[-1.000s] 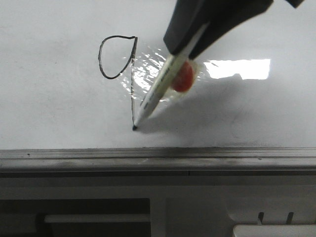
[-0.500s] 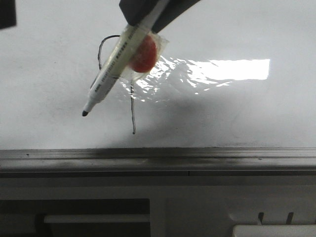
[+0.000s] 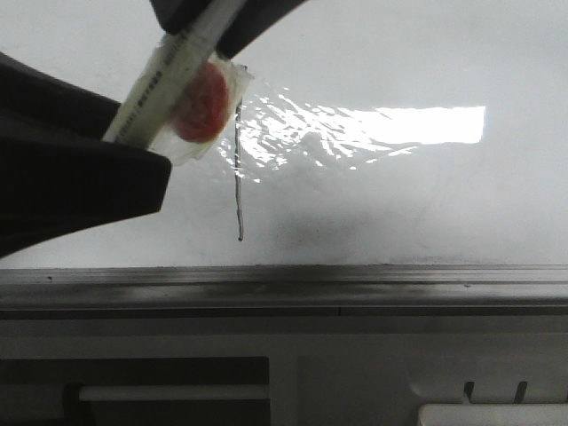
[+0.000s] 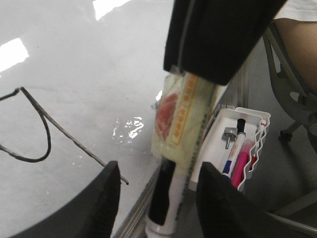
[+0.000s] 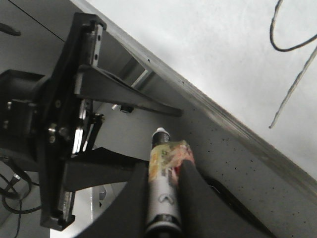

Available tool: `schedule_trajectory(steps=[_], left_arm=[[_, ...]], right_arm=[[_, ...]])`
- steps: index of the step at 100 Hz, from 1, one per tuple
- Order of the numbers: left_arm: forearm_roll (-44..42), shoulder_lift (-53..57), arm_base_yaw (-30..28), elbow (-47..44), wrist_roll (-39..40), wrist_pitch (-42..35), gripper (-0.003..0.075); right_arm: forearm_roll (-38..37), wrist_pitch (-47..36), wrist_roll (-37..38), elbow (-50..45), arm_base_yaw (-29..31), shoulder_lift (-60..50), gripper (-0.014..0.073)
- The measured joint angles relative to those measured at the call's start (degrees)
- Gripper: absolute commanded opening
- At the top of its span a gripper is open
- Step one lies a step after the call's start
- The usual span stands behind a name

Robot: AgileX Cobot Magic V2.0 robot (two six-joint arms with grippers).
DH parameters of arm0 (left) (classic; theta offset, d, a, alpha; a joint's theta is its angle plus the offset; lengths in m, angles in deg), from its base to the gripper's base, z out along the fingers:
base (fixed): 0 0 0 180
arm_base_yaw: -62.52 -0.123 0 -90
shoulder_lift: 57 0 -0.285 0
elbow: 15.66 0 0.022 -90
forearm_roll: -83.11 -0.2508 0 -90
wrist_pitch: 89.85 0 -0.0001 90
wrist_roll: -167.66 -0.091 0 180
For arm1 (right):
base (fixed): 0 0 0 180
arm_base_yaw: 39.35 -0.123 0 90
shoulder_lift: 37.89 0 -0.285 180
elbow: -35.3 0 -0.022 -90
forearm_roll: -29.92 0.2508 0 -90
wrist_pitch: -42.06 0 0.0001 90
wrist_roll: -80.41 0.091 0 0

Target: Write number 9 on whiteboard

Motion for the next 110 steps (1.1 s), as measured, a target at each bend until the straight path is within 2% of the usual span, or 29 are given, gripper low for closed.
schedule_trajectory(steps=[8,15,34,44,51,60,65,66,71,77,91,110], left_arm=[[0.0,-0.57,0.0,0.0,0.0,-0.25,0.0311],[-0.09,-0.57,0.0,0.0,0.0,-0.77,0.025],[-0.76,-0.57,0.19,0.0,-0.22,-1.81,-0.0019],[-2.44,-0.57,0.28,-0.14,-1.09,-1.92,-0.002],[-2.44,-0.57,0.28,-0.18,-1.09,-2.04,-0.002],[-1.67,-0.57,0.28,-0.18,-1.09,-2.27,-0.002],[-0.21,-0.57,0.28,-0.18,-0.66,-2.48,-0.002],[0.36,-0.57,0.28,-0.18,-0.67,-2.59,-0.002],[2.28,-0.57,0.28,-0.18,-0.52,-2.59,-0.002],[4.35,-0.57,0.28,-0.18,-0.44,-2.48,-0.002],[13.55,-0.57,-2.47,-0.18,-0.55,-2.6,-0.002],[35.59,-1.74,-8.07,-0.18,-0.43,-2.92,-0.002]], right_arm=[[0.26,0.26,0.0,0.0,0.0,0.0,-0.0048],[0.34,0.39,0.0,0.0,0.0,0.0,-0.0048],[0.39,0.15,-0.23,0.0,0.0,0.0,-0.0048],[0.48,0.05,-0.23,0.0,0.0,0.0,-0.0043],[0.48,0.05,-0.23,0.0,0.0,0.0,0.0002],[0.48,-0.75,-0.23,0.0,0.0,0.0,0.0141],[0.48,-1.18,-0.34,0.0,0.0,0.0,0.0239],[0.48,-1.18,-0.34,0.0,0.0,0.0,0.0281],[0.48,-1.18,-0.34,0.0,0.0,0.0,0.0365],[0.48,-1.69,-0.41,0.0,0.0,0.0,0.0419],[0.48,-2.48,-0.47,0.0,0.0,0.0,0.0409],[0.28,-1.25,-0.47,0.0,0.0,0.0,0.0409]])
